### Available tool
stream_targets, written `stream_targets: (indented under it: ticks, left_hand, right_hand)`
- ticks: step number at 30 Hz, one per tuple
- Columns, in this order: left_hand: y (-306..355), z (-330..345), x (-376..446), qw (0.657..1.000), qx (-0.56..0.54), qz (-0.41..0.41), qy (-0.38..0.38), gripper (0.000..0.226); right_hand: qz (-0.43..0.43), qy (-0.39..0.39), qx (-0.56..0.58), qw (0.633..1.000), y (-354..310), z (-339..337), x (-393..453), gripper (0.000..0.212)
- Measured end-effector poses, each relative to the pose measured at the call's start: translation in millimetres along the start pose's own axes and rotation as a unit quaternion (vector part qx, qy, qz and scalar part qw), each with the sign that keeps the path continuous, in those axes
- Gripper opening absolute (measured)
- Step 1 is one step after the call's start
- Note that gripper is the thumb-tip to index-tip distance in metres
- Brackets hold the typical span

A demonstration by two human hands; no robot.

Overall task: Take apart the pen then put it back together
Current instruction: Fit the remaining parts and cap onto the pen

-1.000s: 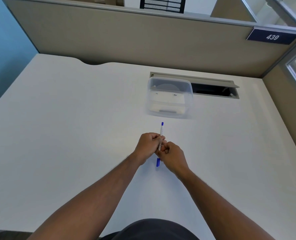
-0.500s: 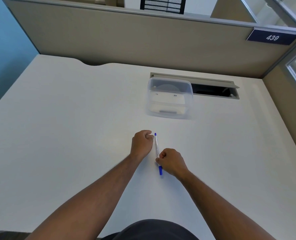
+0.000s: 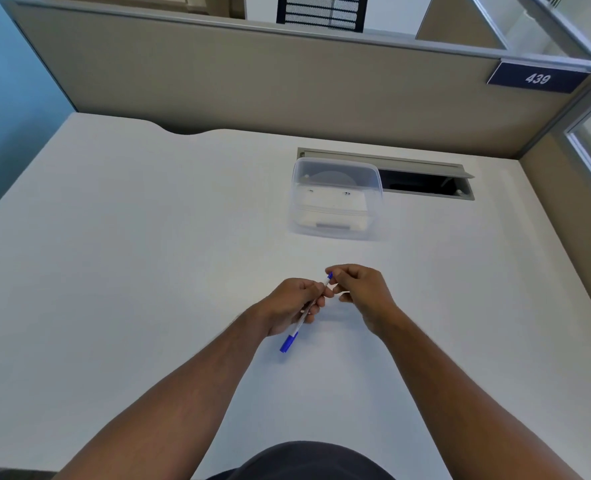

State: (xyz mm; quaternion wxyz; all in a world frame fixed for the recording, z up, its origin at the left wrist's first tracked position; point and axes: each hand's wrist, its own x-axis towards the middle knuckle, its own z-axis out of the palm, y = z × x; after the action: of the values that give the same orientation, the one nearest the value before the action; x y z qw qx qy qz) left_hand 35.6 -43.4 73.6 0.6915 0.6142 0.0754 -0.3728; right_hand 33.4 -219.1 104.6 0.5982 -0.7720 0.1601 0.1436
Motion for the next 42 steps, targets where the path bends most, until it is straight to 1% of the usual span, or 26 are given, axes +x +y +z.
stream_targets:
  ticks: [4,6,8,11,14,19,22,26,30,32,34,37,40,42]
  left_hand:
    - [2,-3,-3,0.996,-0.059,-0.022,-0.062,0.031]
    - [0,-6,-2,0.994,-0.075,-0.020,-0.081,0.030]
    - [-1,-7,-2,0.993,-0.074,-0.016,-0.087,0.030]
    - [-4,-7,-2,0.998,-0.025,0.014,-0.059,0.028]
    - [-8,-3,-1,0.999,0.017,0.048,-0.013,0.026]
    - [-15,6,1,0.990,0.086,0.093,0.056,0.023]
    - [-19,13,3,0.988,0.089,0.102,0.079,0.024]
    - [-15,18,6,0.986,0.105,0.090,0.095,0.026]
    - [-4,19,11,0.990,0.082,0.051,0.103,0.026]
    - [-3,18,13,0.991,0.064,0.041,0.114,0.023]
    - [-5,16,15,0.989,0.048,0.035,0.134,0.021]
    - [-9,16,19,0.984,0.032,0.025,0.173,0.018]
    - [-10,15,21,0.981,0.032,0.020,0.191,0.018]
    - [-9,14,22,0.981,0.030,0.019,0.192,0.018]
  right_hand:
    - [-0.028,-0.032,0.018,0.999,3,-10,0,0.015]
    - [-0.044,-0.049,0.023,0.998,3,-12,-1,0.013]
    - [-0.052,-0.050,0.013,0.997,3,-14,-2,0.011]
    - [-0.046,-0.032,-0.029,0.998,4,-12,-2,0.011]
    - [-0.035,0.009,-0.056,0.998,9,-7,-2,0.011]
    - [-0.007,0.055,-0.062,0.997,20,1,-4,0.013]
    - [0.002,0.066,-0.063,0.996,20,1,-2,0.015]
    - [0.008,0.065,-0.055,0.996,16,3,2,0.014]
    - [0.018,0.082,-0.008,0.996,24,11,-1,0.010]
    - [0.038,0.089,-0.021,0.995,30,16,-5,0.008]
    - [0.064,0.071,-0.056,0.994,38,22,-9,0.012]
    - [0.084,0.012,-0.099,0.991,45,31,-16,0.020]
    - [0.076,-0.024,-0.140,0.987,51,38,-19,0.022]
    - [0.067,-0.023,-0.168,0.983,53,41,-18,0.020]
